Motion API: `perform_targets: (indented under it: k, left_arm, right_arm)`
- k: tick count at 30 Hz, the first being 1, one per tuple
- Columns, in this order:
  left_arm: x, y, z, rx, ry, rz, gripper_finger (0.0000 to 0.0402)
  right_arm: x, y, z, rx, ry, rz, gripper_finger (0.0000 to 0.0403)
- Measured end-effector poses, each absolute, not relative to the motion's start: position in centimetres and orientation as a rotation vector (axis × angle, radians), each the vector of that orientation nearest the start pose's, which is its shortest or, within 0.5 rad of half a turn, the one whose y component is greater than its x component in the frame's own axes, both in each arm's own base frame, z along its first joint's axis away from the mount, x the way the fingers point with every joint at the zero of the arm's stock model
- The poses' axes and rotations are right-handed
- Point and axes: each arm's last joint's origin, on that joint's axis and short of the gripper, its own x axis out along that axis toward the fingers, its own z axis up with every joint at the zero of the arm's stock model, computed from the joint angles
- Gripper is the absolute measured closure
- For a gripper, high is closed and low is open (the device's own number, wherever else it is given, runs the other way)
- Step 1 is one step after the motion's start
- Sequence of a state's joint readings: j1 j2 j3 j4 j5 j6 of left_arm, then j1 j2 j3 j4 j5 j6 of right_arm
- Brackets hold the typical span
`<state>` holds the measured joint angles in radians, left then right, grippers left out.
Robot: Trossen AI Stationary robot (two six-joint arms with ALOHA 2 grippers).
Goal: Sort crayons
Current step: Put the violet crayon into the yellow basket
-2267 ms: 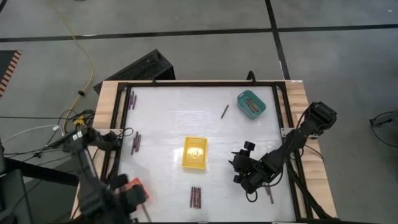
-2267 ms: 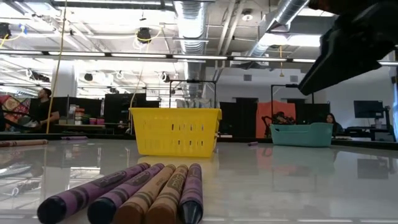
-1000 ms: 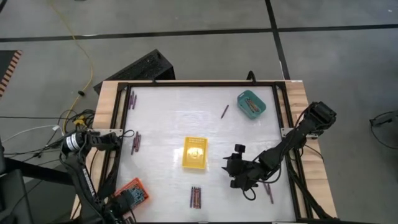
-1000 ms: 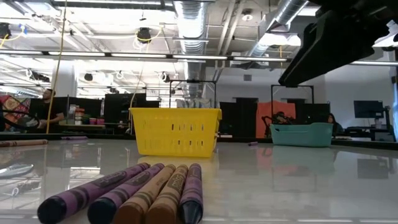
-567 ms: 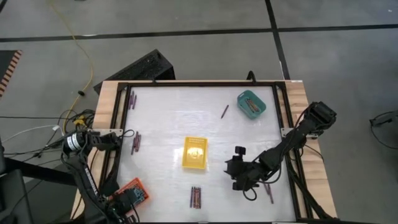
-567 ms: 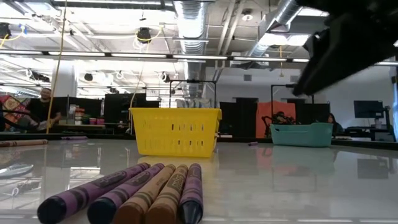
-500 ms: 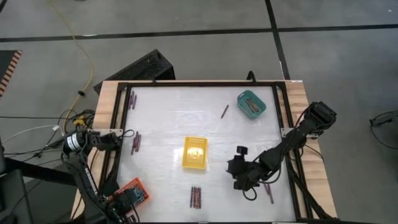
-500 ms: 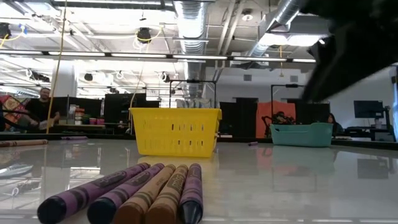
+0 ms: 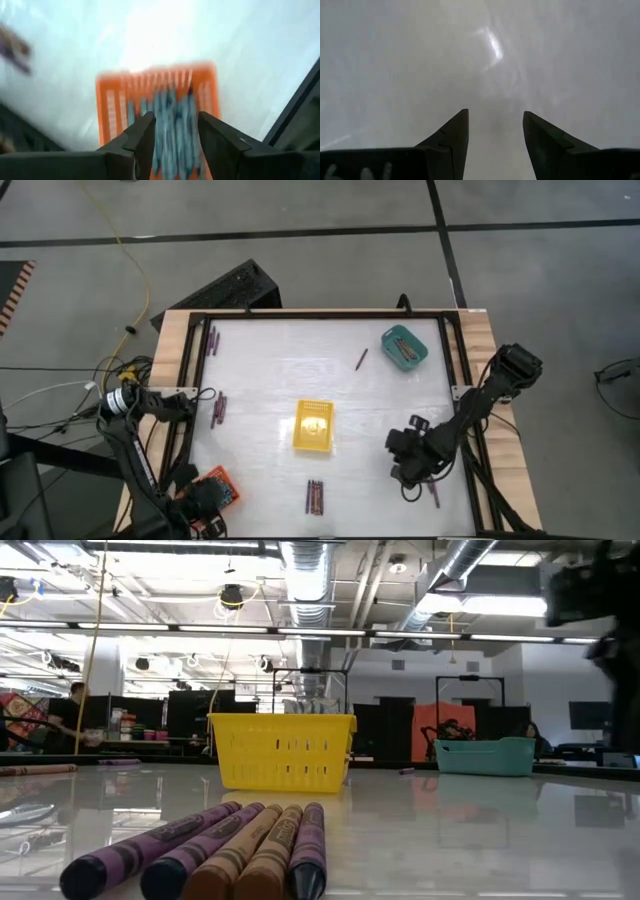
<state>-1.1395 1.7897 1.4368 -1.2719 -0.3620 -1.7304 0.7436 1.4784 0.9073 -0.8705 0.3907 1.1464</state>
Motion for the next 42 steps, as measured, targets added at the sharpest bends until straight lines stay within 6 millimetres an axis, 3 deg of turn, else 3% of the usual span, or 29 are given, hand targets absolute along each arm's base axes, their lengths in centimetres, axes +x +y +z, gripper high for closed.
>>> perform_targets:
  k: [6,9,16,22,36,42]
  left_arm:
    - [16.5,-27.2,26.6,-0.237,0.818,0.417,0.0264]
    - [18.2,-26.3,27.2,-0.115,0.735,0.393,0.0264]
    - [23.4,-23.4,26.1,0.043,0.772,0.383,0.0265]
    - [26.0,-20.9,24.6,0.071,0.818,0.402,0.0265]
    - [28.5,-18.8,24.2,0.114,0.826,0.362,0.0265]
    - [28.9,-18.9,24.4,0.125,0.809,0.336,0.0265]
  right_arm:
    - [16.9,17.4,19.0,0.332,1.209,-0.437,0.0223]
    - [15.9,18.1,18.9,0.384,1.221,-0.467,0.0223]
    - [13.9,19.6,18.9,0.480,1.220,-0.501,0.0223]
    - [12.8,20.3,18.9,0.518,1.213,-0.507,0.0223]
    - [12.1,20.8,18.9,0.494,1.183,-0.485,0.0223]
    - [12.2,21.3,17.6,0.449,1.194,-0.510,0.0223]
